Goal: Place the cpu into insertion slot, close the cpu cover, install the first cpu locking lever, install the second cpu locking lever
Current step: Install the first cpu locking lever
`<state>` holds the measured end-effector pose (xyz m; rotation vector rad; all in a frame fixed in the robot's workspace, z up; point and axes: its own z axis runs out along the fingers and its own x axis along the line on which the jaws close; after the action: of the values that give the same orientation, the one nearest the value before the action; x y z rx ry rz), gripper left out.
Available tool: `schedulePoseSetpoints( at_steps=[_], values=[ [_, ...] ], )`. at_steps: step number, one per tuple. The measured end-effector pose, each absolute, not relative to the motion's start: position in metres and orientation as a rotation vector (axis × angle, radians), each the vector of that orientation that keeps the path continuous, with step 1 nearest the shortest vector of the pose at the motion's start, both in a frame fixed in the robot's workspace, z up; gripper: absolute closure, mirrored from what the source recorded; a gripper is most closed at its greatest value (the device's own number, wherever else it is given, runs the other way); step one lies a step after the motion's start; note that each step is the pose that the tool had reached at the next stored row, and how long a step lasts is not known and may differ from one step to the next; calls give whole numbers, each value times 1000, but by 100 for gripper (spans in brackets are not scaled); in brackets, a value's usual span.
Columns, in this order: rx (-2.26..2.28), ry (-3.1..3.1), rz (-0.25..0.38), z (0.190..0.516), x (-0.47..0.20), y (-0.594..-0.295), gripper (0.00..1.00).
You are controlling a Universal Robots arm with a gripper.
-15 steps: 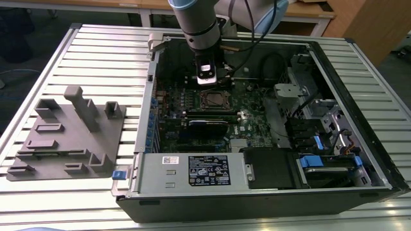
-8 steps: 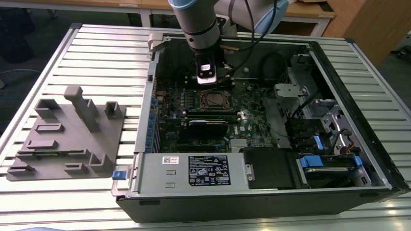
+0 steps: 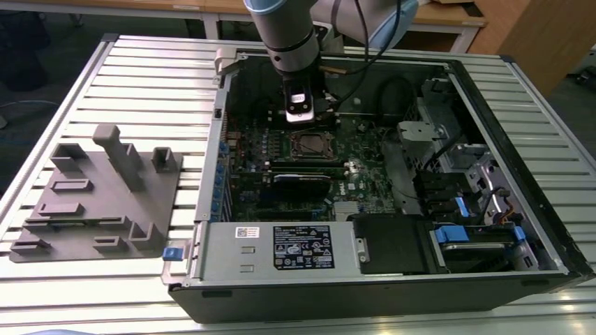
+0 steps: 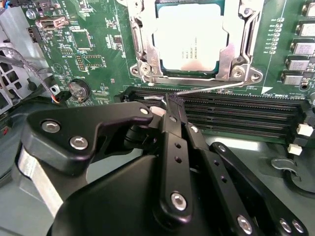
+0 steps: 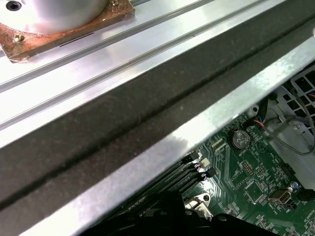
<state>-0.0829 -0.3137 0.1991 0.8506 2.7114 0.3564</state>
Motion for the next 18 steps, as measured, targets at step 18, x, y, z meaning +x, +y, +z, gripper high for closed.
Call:
schedulePoseSetpoints(
  at_steps=[18],
  values=[
    [846, 2710, 334, 200, -83, -320, 89]
  ],
)
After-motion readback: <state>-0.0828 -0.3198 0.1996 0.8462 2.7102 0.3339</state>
